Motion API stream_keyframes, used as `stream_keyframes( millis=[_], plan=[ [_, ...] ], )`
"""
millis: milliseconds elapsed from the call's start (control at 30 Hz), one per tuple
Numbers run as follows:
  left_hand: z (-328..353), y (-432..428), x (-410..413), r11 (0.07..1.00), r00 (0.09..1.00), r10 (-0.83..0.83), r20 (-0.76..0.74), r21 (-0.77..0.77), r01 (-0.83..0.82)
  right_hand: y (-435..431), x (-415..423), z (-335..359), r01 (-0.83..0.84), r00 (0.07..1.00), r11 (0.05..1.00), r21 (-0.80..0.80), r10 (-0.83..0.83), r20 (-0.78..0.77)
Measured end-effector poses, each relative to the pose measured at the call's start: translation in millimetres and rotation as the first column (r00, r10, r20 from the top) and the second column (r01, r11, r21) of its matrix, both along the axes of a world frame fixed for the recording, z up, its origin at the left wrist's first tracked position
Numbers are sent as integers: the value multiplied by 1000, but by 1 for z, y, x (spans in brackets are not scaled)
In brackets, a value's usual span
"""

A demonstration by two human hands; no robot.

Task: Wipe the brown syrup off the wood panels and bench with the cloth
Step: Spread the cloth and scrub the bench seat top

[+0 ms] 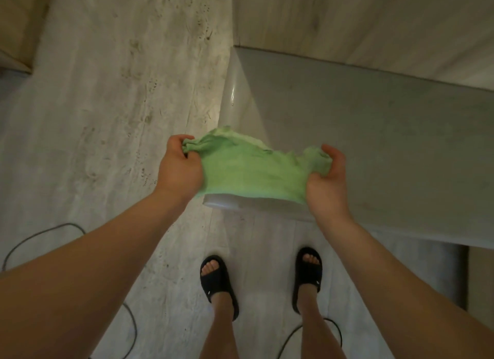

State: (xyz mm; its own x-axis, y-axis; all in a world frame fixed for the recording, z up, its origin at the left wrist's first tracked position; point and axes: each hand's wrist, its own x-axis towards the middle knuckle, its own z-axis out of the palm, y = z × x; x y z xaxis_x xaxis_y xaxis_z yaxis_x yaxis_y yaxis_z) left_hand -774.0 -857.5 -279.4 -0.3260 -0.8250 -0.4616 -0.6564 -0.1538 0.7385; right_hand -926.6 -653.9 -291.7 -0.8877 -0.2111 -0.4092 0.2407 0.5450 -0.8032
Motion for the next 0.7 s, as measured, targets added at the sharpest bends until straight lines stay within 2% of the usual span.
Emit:
stream_keyframes(
  millis=[67, 133, 167, 233, 300, 367, 433, 567, 700],
  plan=[
    [-20, 2, 2, 998, 973, -29, 227, 55, 16, 2, -3, -29, -92, 995, 970, 225, 80, 62],
    [-40, 11, 6, 984, 853, -170, 493, 31, 177, 6, 2, -55, -286, 951, 779, 558, 301, 67],
    [-47, 16, 7, 942, 819, -245, 519, -70, 327, 4, 8, -63, -352, 888, 695, 628, 460, -11],
    [-67, 27, 6, 754, 800, -465, 380, -304, 583, -4, 20, -85, -481, 658, 633, 607, 718, -227],
    [-97, 38, 4, 573, 669, -666, 329, -349, 742, -8, 24, -111, -597, 442, 538, 595, 840, -316],
    [-127, 47, 1, 441, 508, -758, 408, -252, 861, -9, 22, -131, -620, 318, 430, 657, 902, -291],
    [-148, 41, -2, 377, 448, -747, 490, -242, 894, -10, 13, -142, -593, 269, 394, 702, 919, -288],
    [-157, 10, -2, 199, 325, -782, 532, -281, 939, -16, 2, -146, -587, 231, 400, 704, 916, -328],
    [-154, 18, 4, 174, 310, -767, 562, -282, 943, -4, 11, -144, -572, 218, 409, 711, 911, -349]
  ],
)
